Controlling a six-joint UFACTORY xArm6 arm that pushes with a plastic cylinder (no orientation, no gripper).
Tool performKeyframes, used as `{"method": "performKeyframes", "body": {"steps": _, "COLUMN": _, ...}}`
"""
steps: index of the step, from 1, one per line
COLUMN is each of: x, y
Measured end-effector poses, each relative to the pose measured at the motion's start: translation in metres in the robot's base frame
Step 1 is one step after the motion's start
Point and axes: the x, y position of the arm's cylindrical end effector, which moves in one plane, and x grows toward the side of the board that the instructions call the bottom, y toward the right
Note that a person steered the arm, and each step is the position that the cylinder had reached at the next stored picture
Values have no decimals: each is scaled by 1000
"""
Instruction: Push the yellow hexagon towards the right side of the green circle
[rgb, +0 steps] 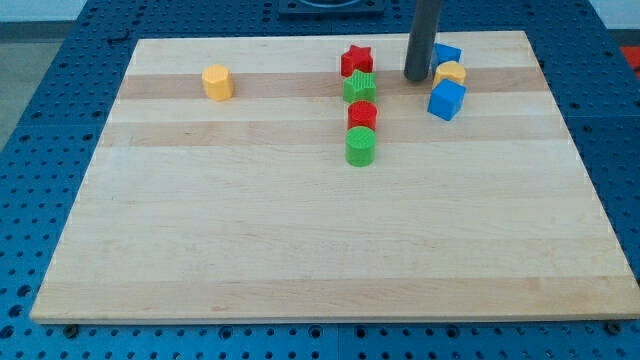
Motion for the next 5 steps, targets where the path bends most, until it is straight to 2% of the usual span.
{"method": "performKeyframes", "body": {"steps": 2, "x": -10, "y": 0}}
{"method": "performKeyframes", "body": {"steps": 4, "x": -53, "y": -2}}
{"method": "performKeyframes", "body": {"steps": 5, "x": -71, "y": -44}}
